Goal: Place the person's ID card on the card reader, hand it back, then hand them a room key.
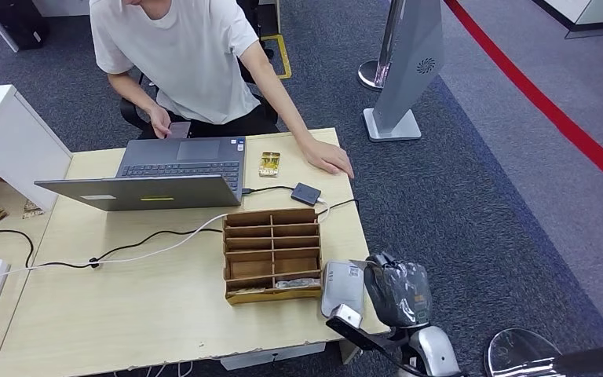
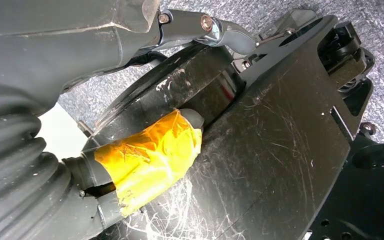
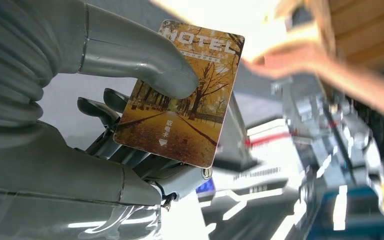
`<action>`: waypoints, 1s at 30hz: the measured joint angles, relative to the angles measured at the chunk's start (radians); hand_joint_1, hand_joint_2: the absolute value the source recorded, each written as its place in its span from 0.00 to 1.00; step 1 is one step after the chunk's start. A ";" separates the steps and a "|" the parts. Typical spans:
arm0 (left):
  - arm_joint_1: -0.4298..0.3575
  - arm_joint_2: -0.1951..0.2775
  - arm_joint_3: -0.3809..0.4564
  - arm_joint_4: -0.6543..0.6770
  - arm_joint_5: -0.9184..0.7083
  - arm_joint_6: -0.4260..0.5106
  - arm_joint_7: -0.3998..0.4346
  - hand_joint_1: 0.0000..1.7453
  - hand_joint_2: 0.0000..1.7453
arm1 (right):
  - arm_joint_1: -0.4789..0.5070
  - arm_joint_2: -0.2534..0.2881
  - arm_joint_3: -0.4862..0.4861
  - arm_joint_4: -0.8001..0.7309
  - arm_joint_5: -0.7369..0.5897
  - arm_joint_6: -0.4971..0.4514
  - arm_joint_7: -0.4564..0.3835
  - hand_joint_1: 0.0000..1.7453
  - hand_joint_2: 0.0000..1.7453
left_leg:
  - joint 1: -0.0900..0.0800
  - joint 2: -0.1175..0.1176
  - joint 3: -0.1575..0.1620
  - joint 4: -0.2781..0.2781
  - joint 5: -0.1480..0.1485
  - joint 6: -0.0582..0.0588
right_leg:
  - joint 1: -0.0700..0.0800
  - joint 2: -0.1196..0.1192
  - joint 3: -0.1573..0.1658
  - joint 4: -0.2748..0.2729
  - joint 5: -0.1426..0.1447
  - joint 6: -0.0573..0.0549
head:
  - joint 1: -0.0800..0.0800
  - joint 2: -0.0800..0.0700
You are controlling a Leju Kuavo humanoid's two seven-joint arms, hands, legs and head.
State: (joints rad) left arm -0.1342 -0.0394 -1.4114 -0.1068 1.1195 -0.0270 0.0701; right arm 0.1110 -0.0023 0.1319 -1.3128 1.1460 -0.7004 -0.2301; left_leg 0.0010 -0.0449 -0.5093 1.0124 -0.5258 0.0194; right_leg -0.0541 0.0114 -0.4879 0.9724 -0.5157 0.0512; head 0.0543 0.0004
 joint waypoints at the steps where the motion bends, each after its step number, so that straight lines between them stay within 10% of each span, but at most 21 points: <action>1: 0.000 0.000 -0.001 0.000 -0.002 0.000 0.000 0.00 1.00 | -0.013 -0.022 0.010 -0.032 -0.003 0.000 0.023 1.00 1.00 | 0.000 0.000 0.000 0.000 0.000 0.000 | 0.000 0.000 0.000 0.000 0.000 0.000 | 0.000 0.000; 12: -0.005 0.005 -0.011 0.000 -0.054 -0.010 -0.002 0.00 1.00 | -0.323 -0.201 0.126 -0.153 0.004 0.112 0.182 1.00 1.00 | 0.000 0.004 0.001 0.000 0.001 0.000 | 0.000 0.004 -0.001 0.002 0.002 0.000 | 0.000 0.000; 26: -0.015 0.015 -0.013 0.000 -0.140 -0.039 -0.003 0.00 1.00 | -0.774 -0.202 0.246 0.395 -0.015 0.169 0.263 1.00 1.00 | 0.000 0.003 0.000 0.001 0.003 0.000 | 0.000 0.003 -0.002 0.003 0.003 -0.001 | 0.000 0.000; 30: -0.015 0.015 -0.013 0.000 -0.142 -0.044 -0.004 0.00 1.00 | -0.808 -0.191 0.265 0.483 -0.004 0.166 0.269 0.00 1.00 | 0.000 0.003 -0.001 0.001 0.003 0.000 | 0.000 0.003 -0.003 0.003 0.003 -0.001 | 0.000 0.000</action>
State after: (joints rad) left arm -0.1491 -0.0243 -1.4240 -0.1068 0.9776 -0.0709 0.0656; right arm -0.6974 -0.1935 0.3968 -0.8303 1.1420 -0.5344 0.0390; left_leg 0.0014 -0.0421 -0.5102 1.0130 -0.5229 0.0189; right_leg -0.0539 0.0141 -0.4908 0.9756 -0.5127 0.0506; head 0.0544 0.0004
